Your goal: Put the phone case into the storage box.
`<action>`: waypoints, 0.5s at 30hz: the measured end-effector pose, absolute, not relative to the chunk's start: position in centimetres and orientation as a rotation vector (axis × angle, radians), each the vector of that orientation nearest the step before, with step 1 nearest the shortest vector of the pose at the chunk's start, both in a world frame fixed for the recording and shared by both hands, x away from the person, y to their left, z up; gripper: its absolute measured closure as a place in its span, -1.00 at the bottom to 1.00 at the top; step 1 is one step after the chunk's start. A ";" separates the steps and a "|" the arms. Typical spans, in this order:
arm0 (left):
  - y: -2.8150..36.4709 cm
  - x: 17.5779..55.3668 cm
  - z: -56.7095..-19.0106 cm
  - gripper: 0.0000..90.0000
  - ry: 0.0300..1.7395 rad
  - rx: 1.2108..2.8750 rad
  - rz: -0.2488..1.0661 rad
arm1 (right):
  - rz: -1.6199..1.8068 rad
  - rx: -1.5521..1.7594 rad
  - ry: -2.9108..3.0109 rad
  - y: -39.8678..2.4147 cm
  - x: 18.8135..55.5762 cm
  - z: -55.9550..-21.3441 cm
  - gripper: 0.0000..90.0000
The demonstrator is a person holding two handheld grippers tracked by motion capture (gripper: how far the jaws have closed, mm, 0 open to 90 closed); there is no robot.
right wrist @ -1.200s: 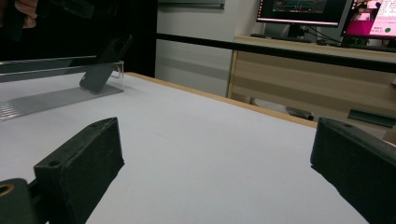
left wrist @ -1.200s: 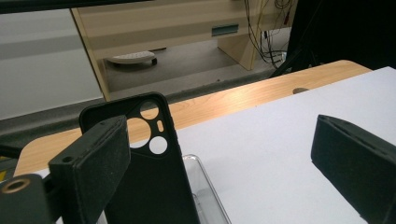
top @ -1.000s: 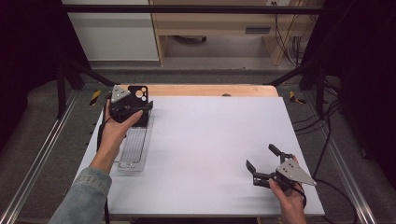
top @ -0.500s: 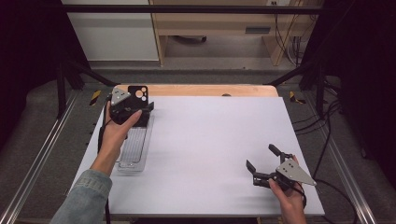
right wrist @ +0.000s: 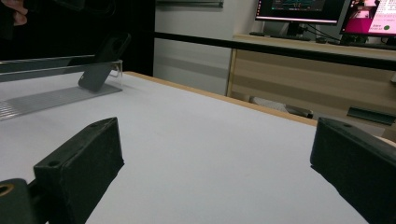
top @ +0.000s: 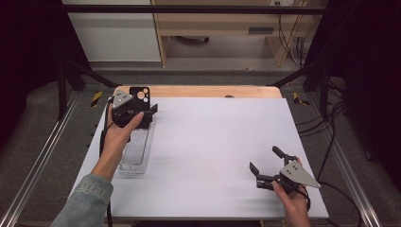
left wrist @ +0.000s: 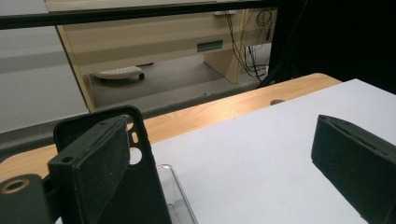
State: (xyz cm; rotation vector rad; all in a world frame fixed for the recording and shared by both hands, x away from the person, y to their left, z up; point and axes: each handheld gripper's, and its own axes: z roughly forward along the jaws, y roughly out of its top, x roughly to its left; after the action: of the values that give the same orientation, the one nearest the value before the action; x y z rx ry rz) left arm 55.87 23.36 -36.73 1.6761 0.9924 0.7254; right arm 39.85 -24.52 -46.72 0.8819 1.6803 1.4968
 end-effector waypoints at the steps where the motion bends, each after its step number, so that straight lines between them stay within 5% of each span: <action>1: 23.3 55.8 -36.7 -0.91 0.990 1.675 0.724 | 1.497 0.883 1.681 -24.5 39.8 -46.7 -0.94; 15: 22.6 55.1 -36.3 -0.93 0.958 1.666 0.710 | 1.499 0.884 1.680 -24.6 39.8 -46.7 -0.94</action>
State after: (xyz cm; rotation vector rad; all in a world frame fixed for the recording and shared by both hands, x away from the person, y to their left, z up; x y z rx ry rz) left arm 55.07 22.60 -36.34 1.6664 0.9582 0.7097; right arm 39.83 -24.57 -46.73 0.8842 1.6796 1.4985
